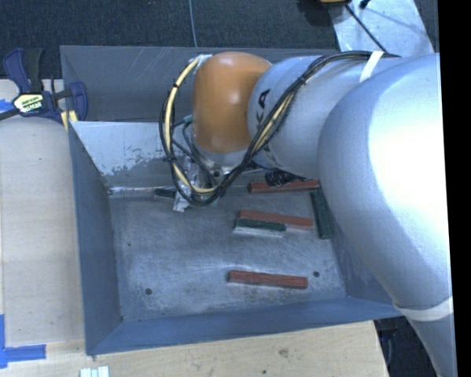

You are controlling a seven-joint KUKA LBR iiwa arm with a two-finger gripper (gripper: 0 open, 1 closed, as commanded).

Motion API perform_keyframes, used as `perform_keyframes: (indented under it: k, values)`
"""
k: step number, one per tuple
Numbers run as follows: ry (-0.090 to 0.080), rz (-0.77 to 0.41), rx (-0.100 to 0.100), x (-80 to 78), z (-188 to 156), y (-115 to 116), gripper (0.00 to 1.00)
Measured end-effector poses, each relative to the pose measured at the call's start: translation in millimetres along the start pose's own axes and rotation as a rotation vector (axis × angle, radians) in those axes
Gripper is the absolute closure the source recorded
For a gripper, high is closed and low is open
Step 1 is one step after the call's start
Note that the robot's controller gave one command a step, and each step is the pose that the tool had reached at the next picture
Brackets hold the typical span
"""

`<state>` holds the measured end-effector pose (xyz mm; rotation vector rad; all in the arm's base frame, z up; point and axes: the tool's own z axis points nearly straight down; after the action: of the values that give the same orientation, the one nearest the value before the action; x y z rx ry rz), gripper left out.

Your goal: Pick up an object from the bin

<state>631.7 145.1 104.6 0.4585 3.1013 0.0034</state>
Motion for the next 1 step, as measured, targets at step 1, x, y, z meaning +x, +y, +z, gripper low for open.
perform_keyframes:
  k: [1]
  values:
    - [0.002,0.001,0.0,0.6,-18.8,-0.5,1.0]
